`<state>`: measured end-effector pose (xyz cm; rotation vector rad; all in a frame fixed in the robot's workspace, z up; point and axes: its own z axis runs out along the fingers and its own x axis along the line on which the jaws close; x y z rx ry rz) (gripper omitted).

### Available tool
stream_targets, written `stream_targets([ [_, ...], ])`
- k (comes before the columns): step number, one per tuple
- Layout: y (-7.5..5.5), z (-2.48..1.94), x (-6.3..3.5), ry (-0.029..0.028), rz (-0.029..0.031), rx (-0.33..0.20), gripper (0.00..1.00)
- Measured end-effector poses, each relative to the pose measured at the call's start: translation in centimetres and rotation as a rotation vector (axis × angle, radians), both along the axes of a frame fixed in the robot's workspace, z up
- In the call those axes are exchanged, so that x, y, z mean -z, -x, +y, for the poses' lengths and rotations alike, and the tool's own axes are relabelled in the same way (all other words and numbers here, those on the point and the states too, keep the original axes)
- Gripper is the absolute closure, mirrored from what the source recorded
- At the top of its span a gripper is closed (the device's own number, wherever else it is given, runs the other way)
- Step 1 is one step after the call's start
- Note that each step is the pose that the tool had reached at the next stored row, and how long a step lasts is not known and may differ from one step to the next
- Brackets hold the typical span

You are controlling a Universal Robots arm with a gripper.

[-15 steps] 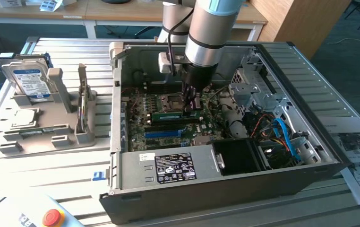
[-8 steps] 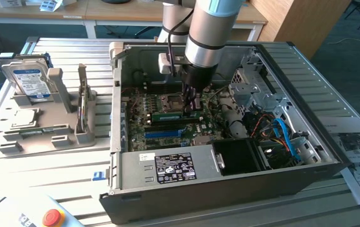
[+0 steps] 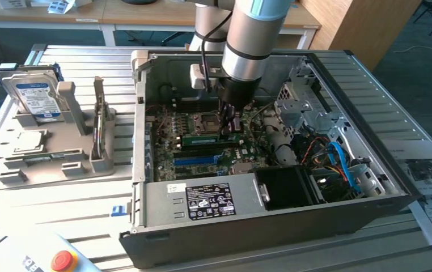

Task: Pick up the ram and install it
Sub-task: 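Insert the ram into the slot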

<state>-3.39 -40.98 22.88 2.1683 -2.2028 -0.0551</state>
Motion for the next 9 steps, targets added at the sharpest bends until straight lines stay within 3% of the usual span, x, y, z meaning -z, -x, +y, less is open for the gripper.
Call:
stream_targets([
  [9, 0.00, 0.00, 0.00, 0.0000, 0.0000, -0.009, 0.88],
])
